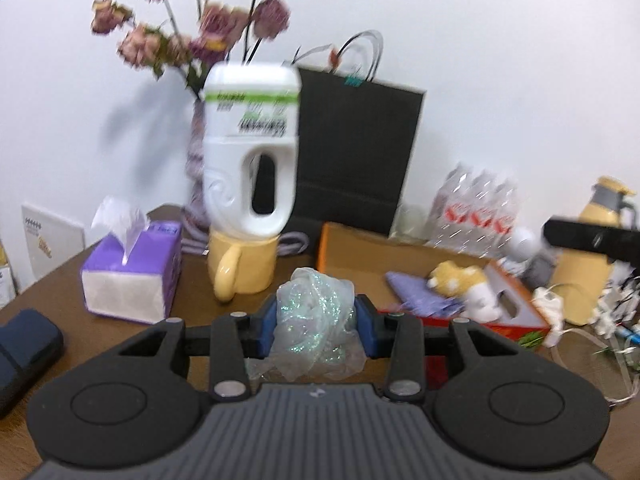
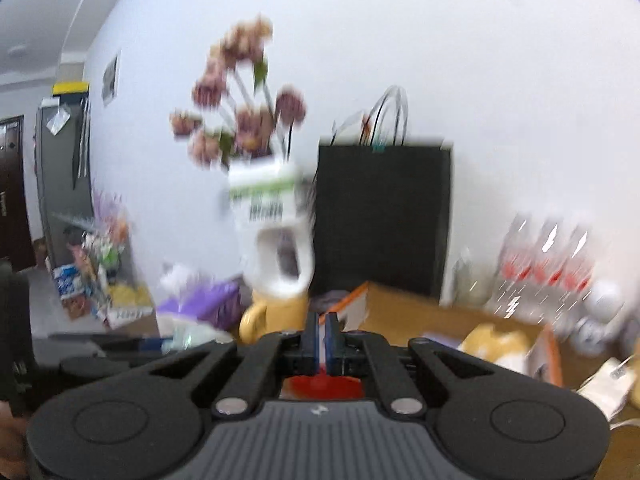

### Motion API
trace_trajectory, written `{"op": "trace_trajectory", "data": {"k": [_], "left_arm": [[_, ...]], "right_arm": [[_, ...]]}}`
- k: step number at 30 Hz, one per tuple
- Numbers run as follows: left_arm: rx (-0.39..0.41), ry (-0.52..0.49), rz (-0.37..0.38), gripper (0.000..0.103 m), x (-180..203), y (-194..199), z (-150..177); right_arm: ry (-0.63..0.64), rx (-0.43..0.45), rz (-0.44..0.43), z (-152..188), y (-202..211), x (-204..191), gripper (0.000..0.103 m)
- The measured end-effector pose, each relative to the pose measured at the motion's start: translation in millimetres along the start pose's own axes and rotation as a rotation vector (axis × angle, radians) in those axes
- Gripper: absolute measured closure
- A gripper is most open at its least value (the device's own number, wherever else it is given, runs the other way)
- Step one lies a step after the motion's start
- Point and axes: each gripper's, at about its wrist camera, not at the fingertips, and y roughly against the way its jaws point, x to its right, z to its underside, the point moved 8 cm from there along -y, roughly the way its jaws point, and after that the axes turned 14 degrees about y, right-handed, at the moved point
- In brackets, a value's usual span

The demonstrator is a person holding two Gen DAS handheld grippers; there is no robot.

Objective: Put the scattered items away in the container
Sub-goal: 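Grasp the black cable bundle with the right tool while the left tool holds the bag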

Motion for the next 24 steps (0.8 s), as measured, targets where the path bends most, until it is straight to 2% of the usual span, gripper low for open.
{"op": "trace_trajectory", "data": {"k": [3, 5, 7, 8, 9, 12, 15, 17, 20, 23, 24], "left_arm": [[0.034, -0.025, 0.025, 0.062, 13, 24, -9], [0.053, -0.043, 0.018, 0.062, 16, 34, -11], [0.044, -0.036, 0.010, 0.062, 12, 39, -9], [0.035, -0.022, 0.007, 0.062, 8, 39, -6], [0.020, -0.003, 0.006, 0.061, 2, 38, -3], [-0.036, 0.021, -0.011, 0.061, -11, 32, 13], [-0.061, 0.001, -0.036, 0.061, -20, 27, 27], [-0.085, 0.001, -0.048, 0.061, -26, 21, 35], [-0.111, 0.014, -0.061, 0.061, -35, 14, 45], [-0.124, 0.015, -0.069, 0.061, -40, 10, 50], [-0.126, 0.016, -0.071, 0.061, -41, 9, 51]], "right_arm": [[0.014, 0.057, 0.041, -22, 38, 9, 0.101], [0.023, 0.029, 0.016, -23, 49, 11, 0.096], [-0.003, -0.027, -0.029, -7, 45, 8, 0.080], [-0.014, -0.070, -0.065, 7, 36, 3, 0.060], [-0.030, -0.104, -0.097, 23, 27, -3, 0.048], [-0.053, -0.211, -0.169, 74, -12, -26, 0.049], [-0.055, -0.299, -0.167, 112, -45, -44, 0.049], [-0.064, -0.318, -0.141, 124, -62, -50, 0.048], [-0.060, -0.327, -0.102, 127, -81, -52, 0.035], [-0.048, -0.315, -0.105, 128, -96, -53, 0.038], [-0.045, -0.303, -0.118, 128, -100, -55, 0.049]]}}
